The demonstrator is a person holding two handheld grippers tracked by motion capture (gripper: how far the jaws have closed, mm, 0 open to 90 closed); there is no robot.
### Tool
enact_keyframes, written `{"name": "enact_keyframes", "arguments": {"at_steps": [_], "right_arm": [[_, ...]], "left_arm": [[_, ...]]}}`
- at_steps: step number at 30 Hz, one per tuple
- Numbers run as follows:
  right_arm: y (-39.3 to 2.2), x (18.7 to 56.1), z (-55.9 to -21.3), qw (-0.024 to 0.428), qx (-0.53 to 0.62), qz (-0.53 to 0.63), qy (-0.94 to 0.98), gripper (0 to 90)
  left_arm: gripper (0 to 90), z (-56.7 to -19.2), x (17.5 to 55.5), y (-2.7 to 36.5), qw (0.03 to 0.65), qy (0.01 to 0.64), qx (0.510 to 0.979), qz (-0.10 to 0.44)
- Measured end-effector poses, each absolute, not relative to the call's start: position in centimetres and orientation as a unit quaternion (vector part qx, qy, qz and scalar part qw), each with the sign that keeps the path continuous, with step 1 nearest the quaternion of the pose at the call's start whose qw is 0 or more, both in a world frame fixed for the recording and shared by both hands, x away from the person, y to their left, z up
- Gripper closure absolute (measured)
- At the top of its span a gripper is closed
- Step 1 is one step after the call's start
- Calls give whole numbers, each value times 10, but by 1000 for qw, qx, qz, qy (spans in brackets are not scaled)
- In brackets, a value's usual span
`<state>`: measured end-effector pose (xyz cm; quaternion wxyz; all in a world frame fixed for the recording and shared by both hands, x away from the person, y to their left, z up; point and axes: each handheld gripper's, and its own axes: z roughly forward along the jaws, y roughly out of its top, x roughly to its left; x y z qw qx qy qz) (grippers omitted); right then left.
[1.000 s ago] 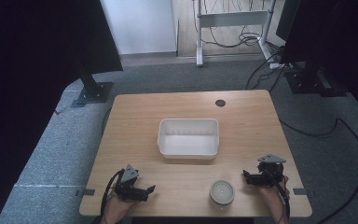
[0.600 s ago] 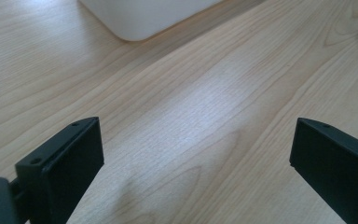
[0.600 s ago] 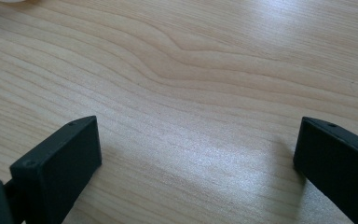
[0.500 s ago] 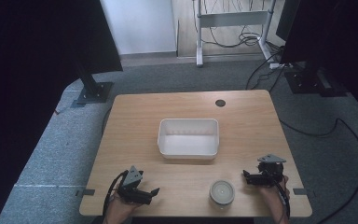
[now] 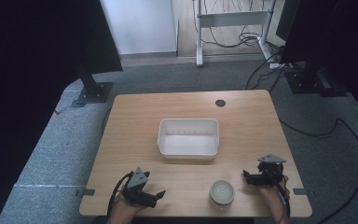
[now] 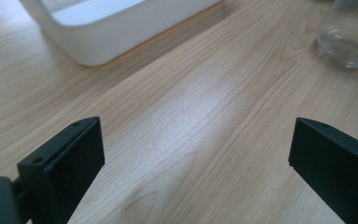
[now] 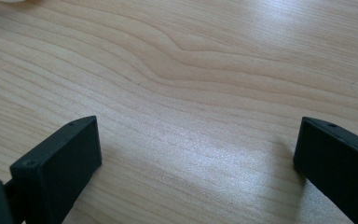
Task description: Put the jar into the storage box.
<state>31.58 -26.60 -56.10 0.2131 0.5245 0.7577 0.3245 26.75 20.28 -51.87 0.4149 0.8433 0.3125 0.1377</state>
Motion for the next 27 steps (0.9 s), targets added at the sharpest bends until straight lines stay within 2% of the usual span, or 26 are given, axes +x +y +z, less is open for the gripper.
{"name": "enact_keyframes", "arguments": {"at_steps": [27], "right_arm": [[-266, 316, -561, 212, 523, 325, 759, 3]], "left_arm": [[23, -514, 260, 134, 447, 249, 855, 90]]}}
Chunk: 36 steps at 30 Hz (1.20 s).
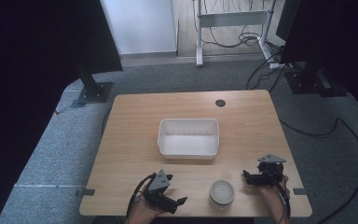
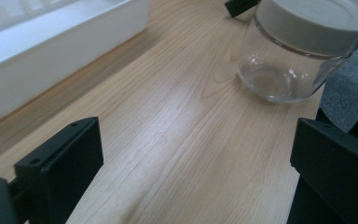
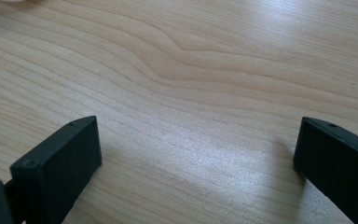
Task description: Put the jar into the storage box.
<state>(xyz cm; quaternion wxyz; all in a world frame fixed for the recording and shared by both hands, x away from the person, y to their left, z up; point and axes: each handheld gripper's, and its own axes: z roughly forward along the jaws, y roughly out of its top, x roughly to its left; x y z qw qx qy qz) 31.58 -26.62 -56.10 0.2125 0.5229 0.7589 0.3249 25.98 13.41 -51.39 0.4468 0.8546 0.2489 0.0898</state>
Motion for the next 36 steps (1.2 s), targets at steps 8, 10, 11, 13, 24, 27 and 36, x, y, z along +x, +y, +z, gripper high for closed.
{"name": "enact_keyframes", "arguments": {"at_steps": [8, 10, 11, 13, 24, 27, 36], "right_arm": [[-266, 316, -561, 212, 523, 325, 759, 3], [-266, 316, -561, 212, 522, 325, 759, 3], [-266, 316, -561, 212, 522, 325, 759, 3], [-266, 316, -561, 212, 522, 325, 759, 3], [-266, 316, -561, 212, 521, 325, 760, 3], [-266, 316, -561, 212, 521, 326, 760, 3], [-266, 316, -561, 211, 519, 326, 761, 3]], "left_arm": [[22, -516, 258, 113, 449, 223, 861, 80], [22, -517, 258, 109, 449, 217, 863, 78], [22, -517, 258, 106, 450, 215, 864, 77], [21, -517, 258, 103, 450, 210, 865, 75], [21, -518, 258, 81, 455, 185, 869, 68], [21, -519, 257, 75, 455, 180, 870, 65], [21, -523, 256, 59, 450, 163, 876, 57]]}}
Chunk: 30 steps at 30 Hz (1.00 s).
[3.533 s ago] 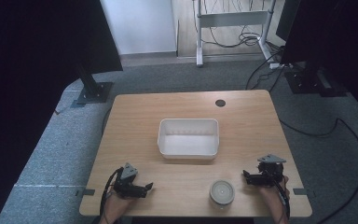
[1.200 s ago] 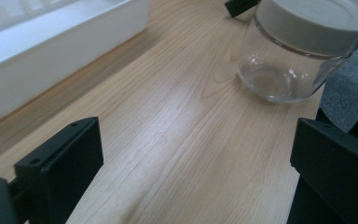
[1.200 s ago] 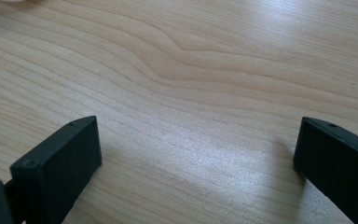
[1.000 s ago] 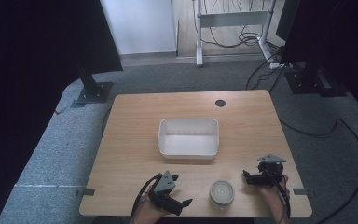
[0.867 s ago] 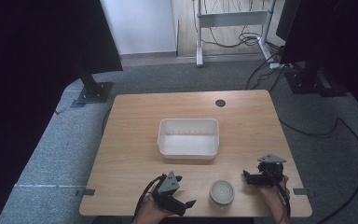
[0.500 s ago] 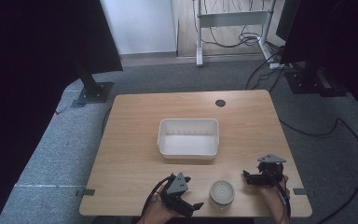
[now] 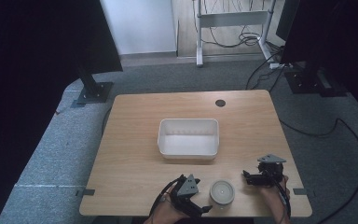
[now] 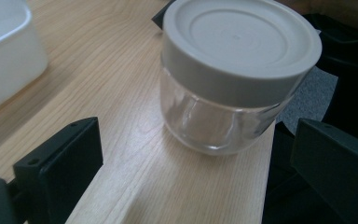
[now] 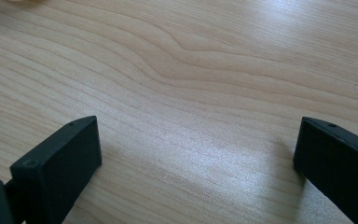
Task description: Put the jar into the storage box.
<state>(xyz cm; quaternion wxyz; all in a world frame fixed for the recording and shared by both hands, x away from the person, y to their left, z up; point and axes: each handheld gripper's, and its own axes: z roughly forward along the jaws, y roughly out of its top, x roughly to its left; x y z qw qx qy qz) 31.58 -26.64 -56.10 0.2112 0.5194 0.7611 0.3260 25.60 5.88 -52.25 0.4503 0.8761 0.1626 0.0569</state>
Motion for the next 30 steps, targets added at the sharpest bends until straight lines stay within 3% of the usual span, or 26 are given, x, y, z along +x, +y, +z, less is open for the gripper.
{"name": "enact_keyframes", "arguments": {"at_steps": [30], "right_arm": [[-267, 316, -561, 211, 518, 327, 762, 3]], "left_arm": [[46, -531, 260, 15, 438, 132, 888, 52]]}}
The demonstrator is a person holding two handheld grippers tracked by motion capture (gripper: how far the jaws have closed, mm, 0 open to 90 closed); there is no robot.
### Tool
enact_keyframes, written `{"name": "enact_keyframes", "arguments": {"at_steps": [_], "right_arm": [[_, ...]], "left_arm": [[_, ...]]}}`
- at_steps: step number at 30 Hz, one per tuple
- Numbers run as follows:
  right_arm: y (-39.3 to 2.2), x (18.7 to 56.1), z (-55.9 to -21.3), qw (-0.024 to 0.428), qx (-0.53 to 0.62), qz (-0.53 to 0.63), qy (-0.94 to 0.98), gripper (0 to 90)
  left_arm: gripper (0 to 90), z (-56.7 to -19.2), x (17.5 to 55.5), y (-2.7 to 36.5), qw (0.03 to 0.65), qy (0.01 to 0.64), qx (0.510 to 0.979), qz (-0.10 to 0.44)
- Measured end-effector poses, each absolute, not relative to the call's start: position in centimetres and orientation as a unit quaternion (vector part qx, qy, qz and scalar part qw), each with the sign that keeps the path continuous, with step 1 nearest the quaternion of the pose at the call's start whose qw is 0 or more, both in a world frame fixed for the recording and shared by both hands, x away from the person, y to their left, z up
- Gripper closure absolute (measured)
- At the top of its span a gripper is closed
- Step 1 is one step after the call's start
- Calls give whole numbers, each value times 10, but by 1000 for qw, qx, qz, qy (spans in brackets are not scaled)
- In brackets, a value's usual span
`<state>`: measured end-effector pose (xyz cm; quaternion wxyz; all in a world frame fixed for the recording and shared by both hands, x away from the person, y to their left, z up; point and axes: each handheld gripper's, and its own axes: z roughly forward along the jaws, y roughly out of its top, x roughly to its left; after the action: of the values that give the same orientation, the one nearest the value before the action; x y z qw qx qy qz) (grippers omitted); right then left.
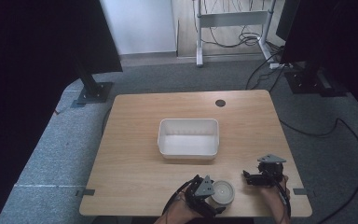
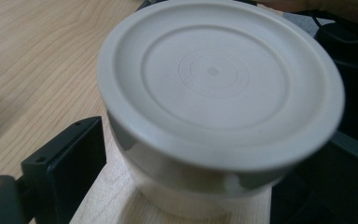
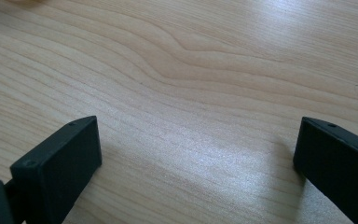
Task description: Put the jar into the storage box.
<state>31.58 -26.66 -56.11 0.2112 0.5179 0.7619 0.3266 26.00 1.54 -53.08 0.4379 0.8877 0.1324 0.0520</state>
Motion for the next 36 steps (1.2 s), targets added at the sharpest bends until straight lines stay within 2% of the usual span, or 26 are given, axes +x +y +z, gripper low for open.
{"name": "enact_keyframes", "arguments": {"at_steps": [20, 36], "right_arm": [[-266, 316, -561, 210, 517, 327, 763, 4], [-267, 316, -561, 210, 515, 327, 764, 5]], "left_arm": [[101, -534, 259, -6, 427, 131, 892, 72], [102, -526, 265, 2, 423, 149, 889, 89]]}}
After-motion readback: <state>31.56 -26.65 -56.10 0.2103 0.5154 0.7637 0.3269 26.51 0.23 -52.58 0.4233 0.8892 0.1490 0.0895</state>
